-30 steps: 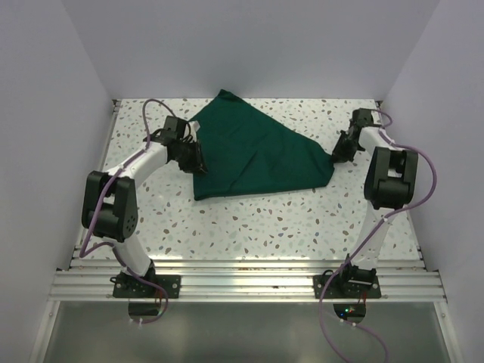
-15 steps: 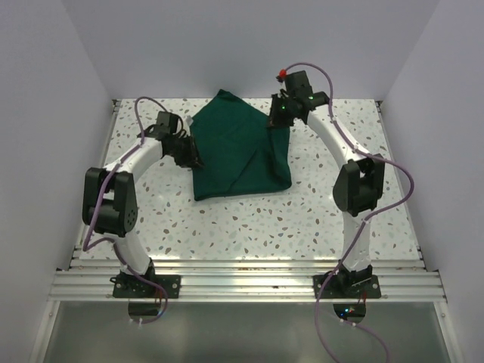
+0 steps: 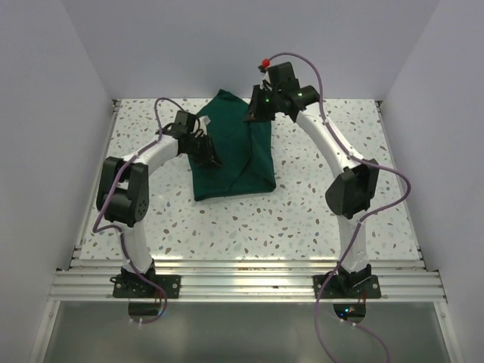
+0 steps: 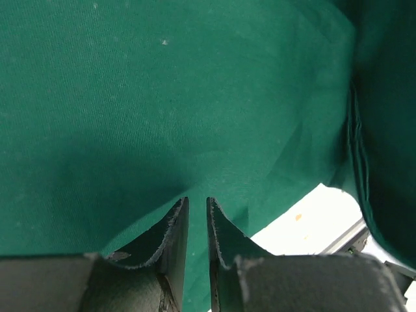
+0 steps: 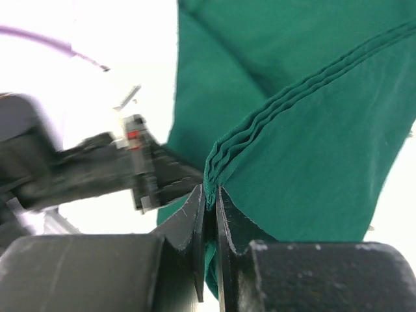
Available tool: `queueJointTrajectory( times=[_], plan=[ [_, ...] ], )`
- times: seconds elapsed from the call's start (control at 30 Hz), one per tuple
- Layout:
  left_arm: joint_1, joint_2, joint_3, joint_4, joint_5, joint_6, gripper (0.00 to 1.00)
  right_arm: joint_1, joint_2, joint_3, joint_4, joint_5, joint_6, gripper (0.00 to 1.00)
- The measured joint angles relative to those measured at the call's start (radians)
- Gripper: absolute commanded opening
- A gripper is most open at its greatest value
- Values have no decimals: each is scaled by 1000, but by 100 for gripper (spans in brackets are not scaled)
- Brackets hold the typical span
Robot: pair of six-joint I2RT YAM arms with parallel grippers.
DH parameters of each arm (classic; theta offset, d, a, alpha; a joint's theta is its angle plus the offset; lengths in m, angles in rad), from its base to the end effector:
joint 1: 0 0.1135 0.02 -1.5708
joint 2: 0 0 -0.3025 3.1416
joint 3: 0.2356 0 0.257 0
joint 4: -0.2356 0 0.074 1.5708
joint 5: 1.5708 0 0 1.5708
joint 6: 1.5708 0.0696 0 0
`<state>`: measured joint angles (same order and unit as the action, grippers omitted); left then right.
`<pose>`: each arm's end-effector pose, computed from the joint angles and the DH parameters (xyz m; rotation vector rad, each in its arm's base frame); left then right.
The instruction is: Prepare the surgical pack
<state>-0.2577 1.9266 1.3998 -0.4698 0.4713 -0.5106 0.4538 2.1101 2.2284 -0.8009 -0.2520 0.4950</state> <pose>0.4227 -0.1441 0.2091 -0.1477 2.6502 -0.8824 0.4653 0.2462 0.3729 -0.0930 2.3485 0.7743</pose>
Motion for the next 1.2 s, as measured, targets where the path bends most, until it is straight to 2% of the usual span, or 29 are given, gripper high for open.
queueJointTrajectory(
  times=[0.13,0.33,0.53,0.63,0.93,1.2],
  plan=[
    [2,7,0,-2,-13,-3,20,58,35,70,-2,-25,11,0],
    [26,-20,0,-63,-134,-2,21,104,89,99,-2,-34,13,0],
    [166,-158,-73,-113,-284,4,22,106,116,113,0,-55,13,0],
    [225,-178,-106,-124,-317,7,22,112,132,131,0,-63,13,0],
    [221,-64,-138,-127,-245,10,19,187,216,175,12,-83,13,0],
    [177,-39,-138,-112,-185,9,19,254,320,187,42,-81,25,0]
  ],
)
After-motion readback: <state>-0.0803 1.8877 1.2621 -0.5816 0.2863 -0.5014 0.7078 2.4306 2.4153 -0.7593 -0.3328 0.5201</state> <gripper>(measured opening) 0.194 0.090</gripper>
